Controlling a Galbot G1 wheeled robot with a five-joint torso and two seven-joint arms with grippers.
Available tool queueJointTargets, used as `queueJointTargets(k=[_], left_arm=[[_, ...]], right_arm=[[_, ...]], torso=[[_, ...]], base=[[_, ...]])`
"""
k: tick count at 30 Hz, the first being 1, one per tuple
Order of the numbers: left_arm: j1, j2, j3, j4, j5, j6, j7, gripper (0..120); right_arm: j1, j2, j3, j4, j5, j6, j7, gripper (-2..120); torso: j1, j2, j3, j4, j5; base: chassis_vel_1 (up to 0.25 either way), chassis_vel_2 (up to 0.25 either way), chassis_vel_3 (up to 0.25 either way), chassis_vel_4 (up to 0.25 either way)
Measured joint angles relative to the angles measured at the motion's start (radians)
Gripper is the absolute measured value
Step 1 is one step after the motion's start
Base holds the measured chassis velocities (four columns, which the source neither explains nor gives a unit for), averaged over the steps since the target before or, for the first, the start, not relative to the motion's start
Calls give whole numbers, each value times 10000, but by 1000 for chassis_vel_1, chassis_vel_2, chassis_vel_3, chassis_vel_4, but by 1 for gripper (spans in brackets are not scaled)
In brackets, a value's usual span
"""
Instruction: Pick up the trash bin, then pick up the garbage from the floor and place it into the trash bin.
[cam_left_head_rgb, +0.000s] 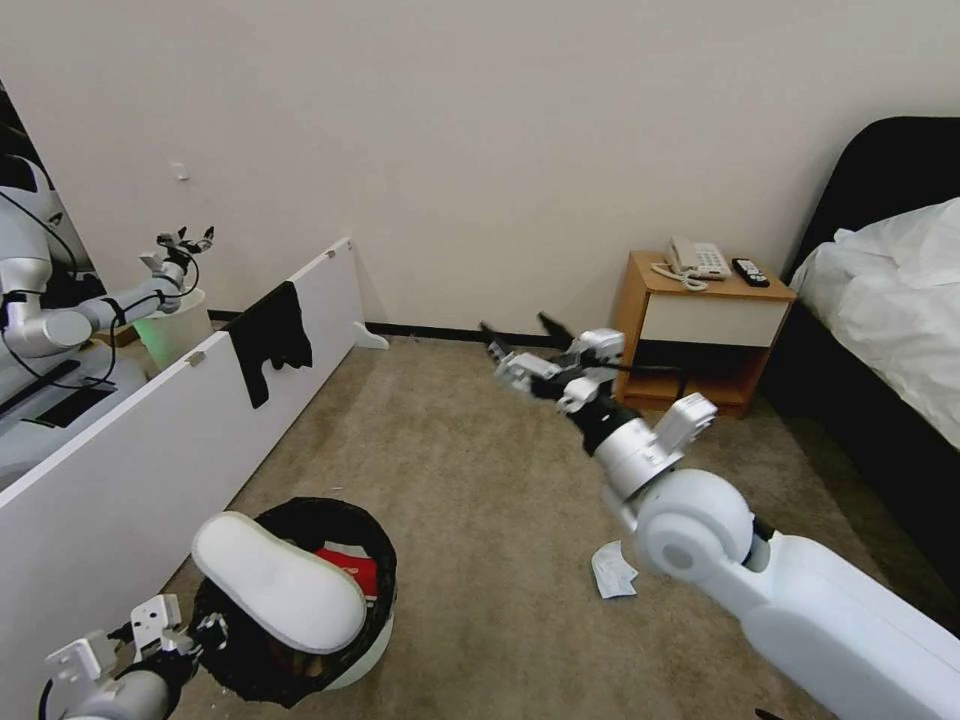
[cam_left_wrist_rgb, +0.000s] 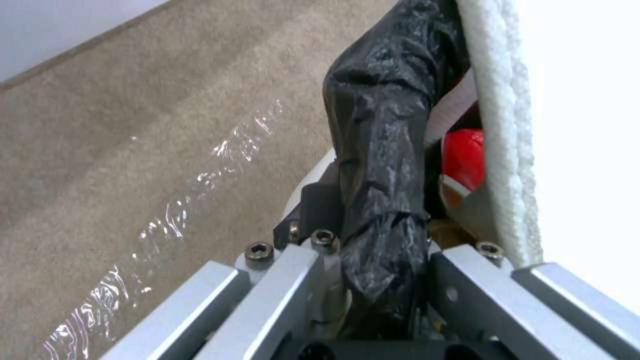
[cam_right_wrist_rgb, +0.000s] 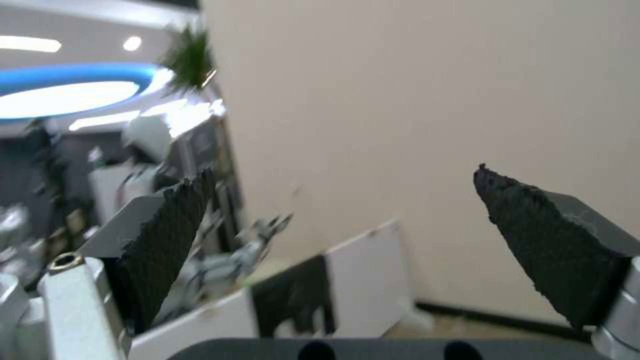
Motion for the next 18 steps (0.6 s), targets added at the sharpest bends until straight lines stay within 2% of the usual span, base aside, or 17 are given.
queueJointTargets(k=[1, 2, 5, 12, 15, 16, 18], left_arm=[[21, 0, -9, -52, -4, 0, 1, 1], [21, 0, -9, -52, -4, 0, 1, 1], [89, -21, -49, -158, -19, 0, 3, 1], [164, -95, -64, -279, -19, 0, 3, 1], [149, -148, 6, -295, 130, 0, 116, 1], [149, -148, 6, -295, 130, 0, 116, 1], [148, -160, 60, -274, 254, 0, 268, 1]], right_arm=[[-439, -65, 754, -41, -82, 103, -58, 99], [-439, -65, 754, -41, -82, 103, -58, 99], [-1474, -171, 2279, -111, -357, 225, -294, 99], [-2856, -149, 3792, -316, -1062, 385, -550, 99], [-4391, -1, 5129, -474, -2434, 650, -927, 99], [-4391, -1, 5129, -474, -2434, 650, -927, 99], [-5204, 118, 5733, -507, -3124, 814, -1160, 100]], torso=[[0, 0, -1, -8, 3], [0, 0, -1, -8, 3], [0, 0, -1, -8, 3], [0, 0, -1, -8, 4], [0, 0, -1, -9, 3], [0, 0, -1, -9, 3], [0, 0, -1, -9, 3]], base=[[0, 0, 0, 0], [0, 0, 0, 0], [0, 0, 0, 0], [0, 0, 0, 0], [0, 0, 0, 0], [0, 0, 0, 0], [0, 0, 0, 0]])
